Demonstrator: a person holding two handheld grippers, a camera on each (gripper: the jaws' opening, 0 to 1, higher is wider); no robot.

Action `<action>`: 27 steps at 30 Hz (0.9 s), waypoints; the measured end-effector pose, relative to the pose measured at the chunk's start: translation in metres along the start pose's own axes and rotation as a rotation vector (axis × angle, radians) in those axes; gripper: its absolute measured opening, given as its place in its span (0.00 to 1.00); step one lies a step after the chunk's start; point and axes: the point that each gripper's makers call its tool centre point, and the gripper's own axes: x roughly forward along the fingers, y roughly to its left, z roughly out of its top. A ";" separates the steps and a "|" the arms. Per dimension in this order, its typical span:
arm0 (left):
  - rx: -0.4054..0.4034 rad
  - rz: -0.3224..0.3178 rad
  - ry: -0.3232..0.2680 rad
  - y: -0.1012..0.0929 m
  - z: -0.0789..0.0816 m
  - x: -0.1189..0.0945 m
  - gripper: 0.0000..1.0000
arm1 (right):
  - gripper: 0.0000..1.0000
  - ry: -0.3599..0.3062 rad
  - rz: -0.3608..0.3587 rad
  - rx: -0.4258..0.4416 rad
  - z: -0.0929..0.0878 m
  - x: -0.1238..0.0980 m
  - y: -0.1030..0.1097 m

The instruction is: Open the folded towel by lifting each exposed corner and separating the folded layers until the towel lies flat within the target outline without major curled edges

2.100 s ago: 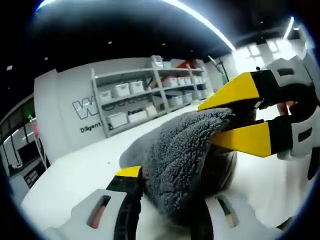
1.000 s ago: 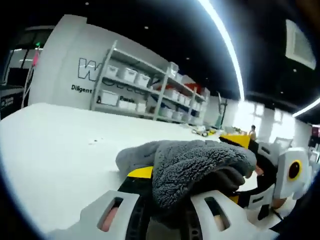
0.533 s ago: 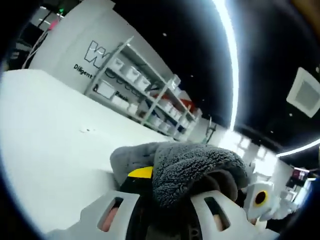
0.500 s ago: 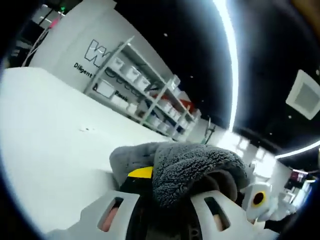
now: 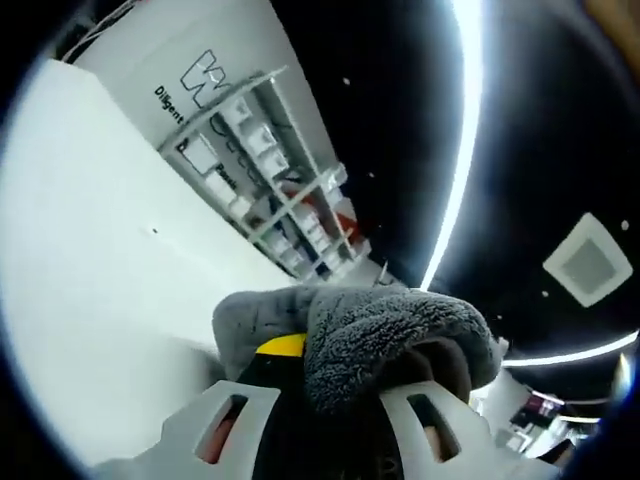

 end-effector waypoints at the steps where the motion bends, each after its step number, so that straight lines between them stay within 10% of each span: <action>1: -0.009 -0.010 0.003 -0.002 -0.001 0.000 0.12 | 0.69 0.003 0.007 0.032 -0.002 0.000 0.000; 8: -0.029 -0.072 0.051 -0.018 -0.011 -0.004 0.11 | 0.80 0.010 0.021 0.106 -0.010 0.004 -0.003; 15: -0.057 -0.128 0.118 -0.023 -0.016 -0.004 0.11 | 0.77 -0.082 0.045 -0.001 0.004 0.003 0.000; 27: -0.079 -0.144 0.216 -0.021 -0.034 -0.007 0.12 | 0.30 -0.148 0.078 -0.100 0.025 -0.008 0.007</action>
